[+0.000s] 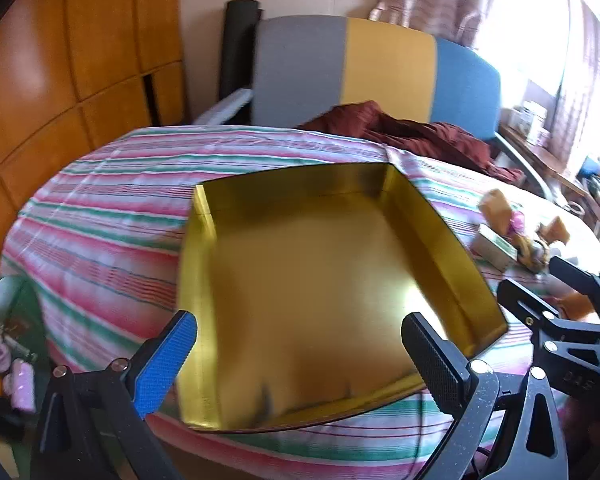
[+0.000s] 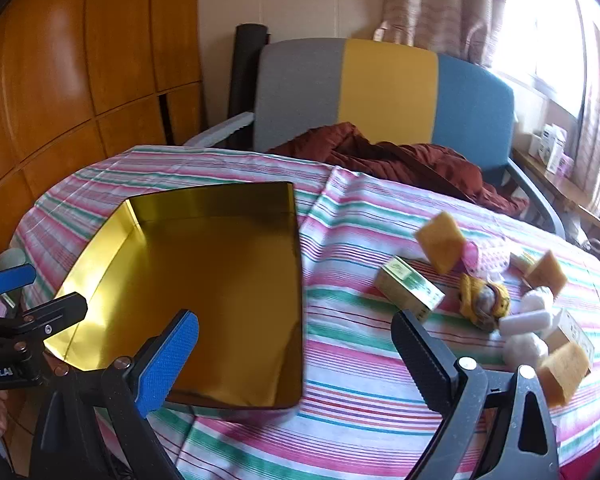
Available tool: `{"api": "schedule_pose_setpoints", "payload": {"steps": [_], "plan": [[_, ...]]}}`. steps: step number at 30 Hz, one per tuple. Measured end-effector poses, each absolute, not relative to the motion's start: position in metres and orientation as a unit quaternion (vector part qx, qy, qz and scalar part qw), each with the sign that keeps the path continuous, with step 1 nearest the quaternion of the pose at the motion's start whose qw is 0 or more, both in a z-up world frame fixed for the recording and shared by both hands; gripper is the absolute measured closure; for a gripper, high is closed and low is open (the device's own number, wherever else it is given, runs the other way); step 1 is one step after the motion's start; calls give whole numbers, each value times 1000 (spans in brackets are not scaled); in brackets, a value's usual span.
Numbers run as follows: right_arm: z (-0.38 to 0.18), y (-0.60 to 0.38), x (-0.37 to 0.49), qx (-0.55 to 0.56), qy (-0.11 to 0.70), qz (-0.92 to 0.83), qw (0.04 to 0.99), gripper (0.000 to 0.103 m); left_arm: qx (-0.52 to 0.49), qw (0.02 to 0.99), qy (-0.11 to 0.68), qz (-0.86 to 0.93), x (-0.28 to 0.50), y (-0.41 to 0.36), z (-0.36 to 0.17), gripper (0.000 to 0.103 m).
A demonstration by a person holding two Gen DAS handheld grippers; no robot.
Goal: Organize objects
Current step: 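Move both grippers from the gold tray toward the scattered items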
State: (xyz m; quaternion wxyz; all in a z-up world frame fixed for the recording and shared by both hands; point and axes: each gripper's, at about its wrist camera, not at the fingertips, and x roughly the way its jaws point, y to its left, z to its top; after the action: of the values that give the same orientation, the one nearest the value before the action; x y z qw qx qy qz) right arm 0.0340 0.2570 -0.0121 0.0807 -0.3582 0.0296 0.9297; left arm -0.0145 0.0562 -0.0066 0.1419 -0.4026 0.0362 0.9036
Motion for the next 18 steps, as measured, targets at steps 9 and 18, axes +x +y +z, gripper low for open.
{"api": "schedule_pose_setpoints", "payload": {"steps": [9, 18], "plan": [[-12, 302, 57, -360, 52, 922, 131, 4, -436, 193, 26, 878, -25, 84, -10, 0], [-2, 369, 96, -355, 90, 906, 212, 4, -404, 299, 89, 860, -29, 151, 8, 0]]}}
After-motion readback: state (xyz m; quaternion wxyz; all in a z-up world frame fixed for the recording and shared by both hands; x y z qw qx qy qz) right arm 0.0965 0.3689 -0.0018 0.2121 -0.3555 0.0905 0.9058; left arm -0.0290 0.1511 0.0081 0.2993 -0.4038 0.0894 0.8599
